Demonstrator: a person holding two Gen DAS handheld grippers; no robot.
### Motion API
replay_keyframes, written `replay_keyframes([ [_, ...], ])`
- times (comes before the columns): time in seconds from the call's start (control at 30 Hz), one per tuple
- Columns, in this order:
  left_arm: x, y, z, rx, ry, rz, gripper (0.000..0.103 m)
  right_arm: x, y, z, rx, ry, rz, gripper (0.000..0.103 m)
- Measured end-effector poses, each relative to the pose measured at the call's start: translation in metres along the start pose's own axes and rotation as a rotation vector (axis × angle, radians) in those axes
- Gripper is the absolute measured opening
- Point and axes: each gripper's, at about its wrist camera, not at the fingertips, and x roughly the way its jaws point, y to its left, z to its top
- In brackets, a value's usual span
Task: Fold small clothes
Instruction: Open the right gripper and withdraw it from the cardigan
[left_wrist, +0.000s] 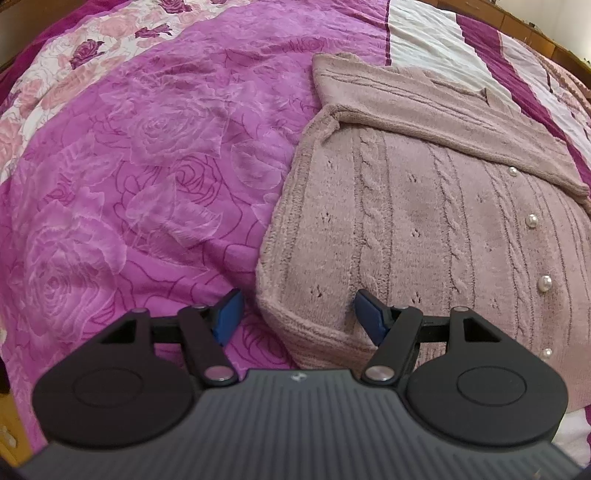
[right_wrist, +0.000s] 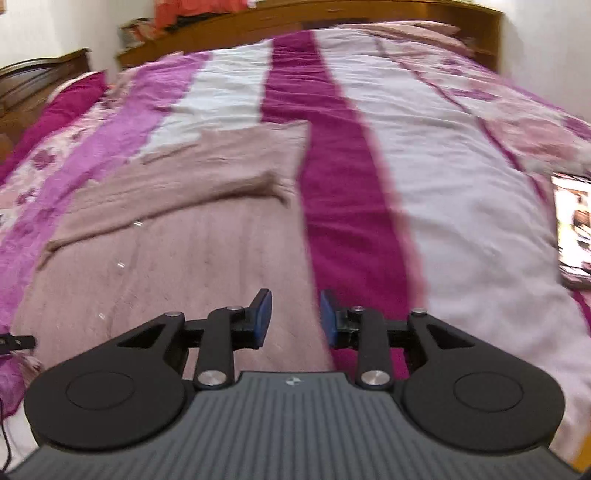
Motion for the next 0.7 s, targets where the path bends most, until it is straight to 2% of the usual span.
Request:
replay_keyframes([
  [0.1,0.002,-0.002,0.0,0.01,0.003,0.011,0.068,0.035,0.004,0.007,-0.02,0.034,0.004,0.036],
  [0.17,0.002,-0.003,0.0,0.021,0.004,0.018,0.068,0.057,0.007,0.005,-0.074,0.062,-0.056,0.034],
  [0.27,0.003,-0.003,0.001,0.026,0.005,0.022,0.069,0.069,0.002,0.001,-0.133,0.038,-0.17,0.03],
  [0.37,0.003,-0.003,0.002,0.015,0.005,0.024,0.069,0.066,-0.017,0.005,-0.054,0.042,-0.141,0.031],
  [0.47,-0.004,-0.005,0.005,0.017,-0.018,0.031,0.068,0.06,-0.018,0.008,-0.054,0.033,-0.137,0.031],
  [0.57,-0.019,-0.009,0.012,0.025,-0.066,0.025,0.068,0.047,-0.011,0.014,-0.053,-0.026,-0.115,0.031],
  [0.7,-0.029,-0.02,0.027,0.021,-0.114,-0.02,0.068,0.038,0.008,0.023,-0.059,-0.111,-0.031,0.031],
])
